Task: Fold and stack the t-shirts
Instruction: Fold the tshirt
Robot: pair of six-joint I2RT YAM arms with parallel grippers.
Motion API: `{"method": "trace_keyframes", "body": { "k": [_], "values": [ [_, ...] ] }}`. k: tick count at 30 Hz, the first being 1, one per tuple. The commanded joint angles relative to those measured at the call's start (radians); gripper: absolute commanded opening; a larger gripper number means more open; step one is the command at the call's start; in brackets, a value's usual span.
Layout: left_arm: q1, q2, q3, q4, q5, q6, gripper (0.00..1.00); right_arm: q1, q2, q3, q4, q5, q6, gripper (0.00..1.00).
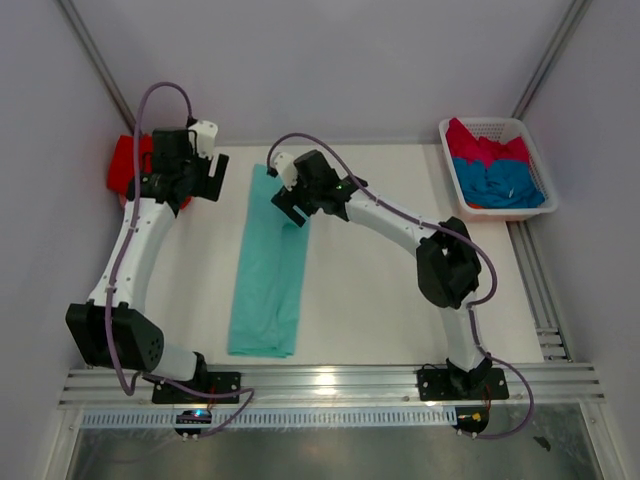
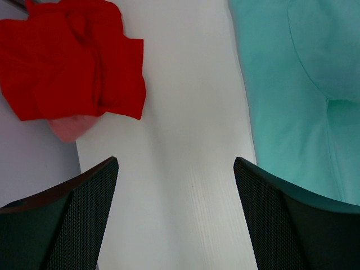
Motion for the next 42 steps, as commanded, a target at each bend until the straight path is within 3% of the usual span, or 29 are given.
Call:
{"method": "trace_keyframes", "body": {
  "k": [1, 3, 10, 15, 42],
  "values": [
    [0.006, -0.059, -0.054, 0.084, -0.002, -0.033, 0.86, -0.008, 0.058, 0.150, -0.095, -0.317, 0.027, 0.87],
    [0.010, -0.077, -0.088, 0.095, 0.010, -0.045, 0.86, -0.008, 0.111, 0.222, -0.173, -0.472, -0.004, 0.87],
    [0.029, -0.111, -0.195, 0.119, 0.043, -0.101, 0.86, -0.007, 0.197, 0.276, -0.322, -0.709, -0.125, 0.87],
    [0.029, -0.122, -0.281, 0.161, 0.063, -0.120, 0.86, 0.010, 0.236, 0.274, -0.327, -0.676, -0.136, 0.87],
    [0.053, -0.143, -0.306, 0.130, 0.135, -0.065, 0.85, 0.153, 0.406, 0.422, -0.384, -0.719, -0.148, 0.87]
  ]
}}
